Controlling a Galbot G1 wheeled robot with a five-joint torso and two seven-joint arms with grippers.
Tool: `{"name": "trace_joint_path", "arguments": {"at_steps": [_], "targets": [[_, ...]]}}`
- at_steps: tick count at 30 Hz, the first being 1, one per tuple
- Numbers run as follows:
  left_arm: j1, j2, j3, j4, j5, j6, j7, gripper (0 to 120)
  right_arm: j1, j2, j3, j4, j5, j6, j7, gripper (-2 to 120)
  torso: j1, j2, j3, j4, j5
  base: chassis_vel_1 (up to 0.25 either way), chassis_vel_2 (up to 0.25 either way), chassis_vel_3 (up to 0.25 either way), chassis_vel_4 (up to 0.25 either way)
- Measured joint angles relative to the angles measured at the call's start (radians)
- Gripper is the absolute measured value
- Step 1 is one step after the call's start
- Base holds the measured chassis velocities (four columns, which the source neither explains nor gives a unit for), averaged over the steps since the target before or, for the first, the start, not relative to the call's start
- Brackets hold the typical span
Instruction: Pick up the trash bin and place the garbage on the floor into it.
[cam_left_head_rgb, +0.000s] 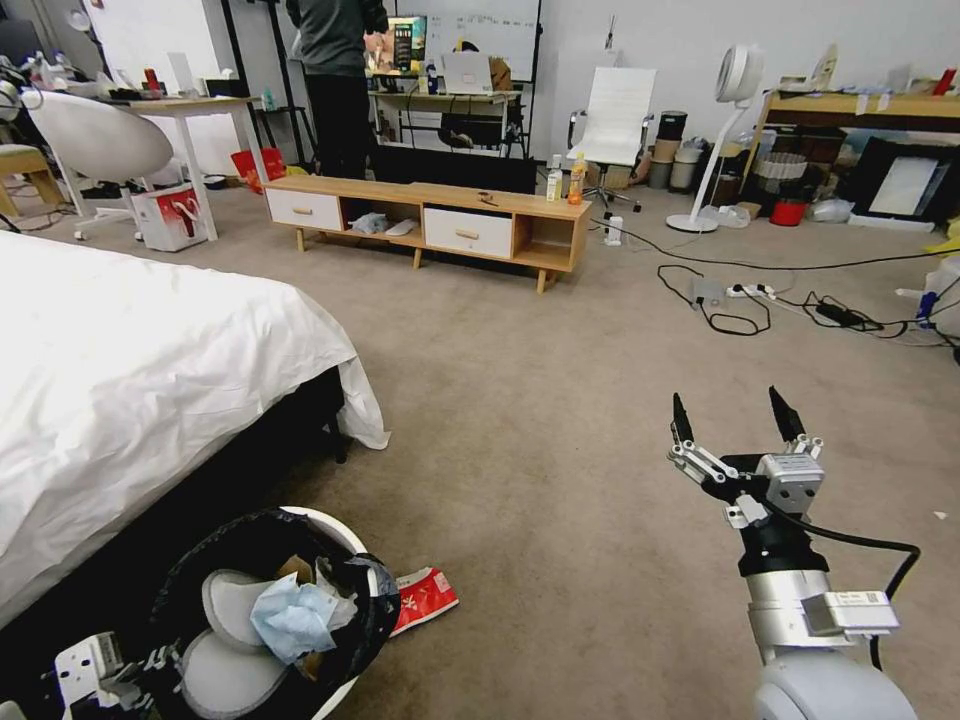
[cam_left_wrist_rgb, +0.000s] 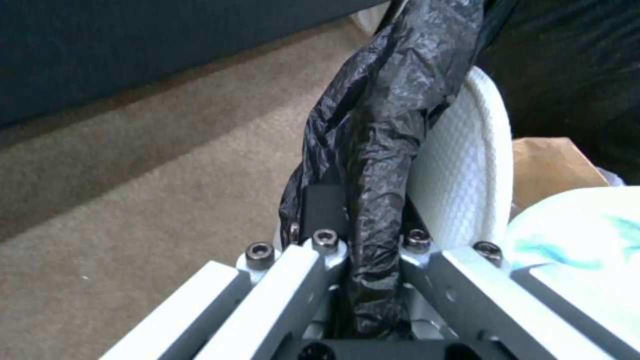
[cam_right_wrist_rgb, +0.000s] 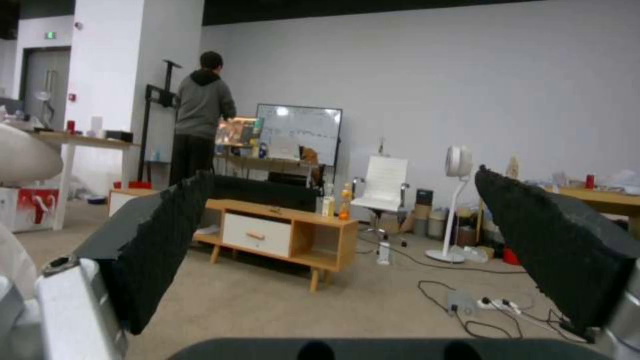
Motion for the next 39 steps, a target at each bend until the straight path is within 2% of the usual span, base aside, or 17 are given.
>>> {"name": "trace_joint_path", "arguments": {"at_steps": [12,21,39], "targets": [[0.005,-0.002,-0.013,-0.004,-0.002,0.0,-0.002,1,0.003,-0.005,-0.006,-0.007,-0.001,0.02,-0.009,100,0.0,0.0,0.0,-0.0003,0.0006,-0.157,-0.148,0.149,0.138],[0.015,0.0,-0.029,-0.009,-0.007,-0.003,-0.006,1,-0.002,-0.005,-0.008,-0.008,-0.005,0.032,-0.015,100,0.0,0.0,0.0,0.0001,-0.0002,0.029,0.032,-0.006,-0.007],[0.014,-0.004,-0.029,-0.011,-0.008,-0.007,-0.006,1,0.0,-0.004,-0.008,-0.021,-0.006,0.043,-0.015,100,0.0,0.0,0.0,0.0001,0.0002,0.042,0.044,0.042,0.047]]}}
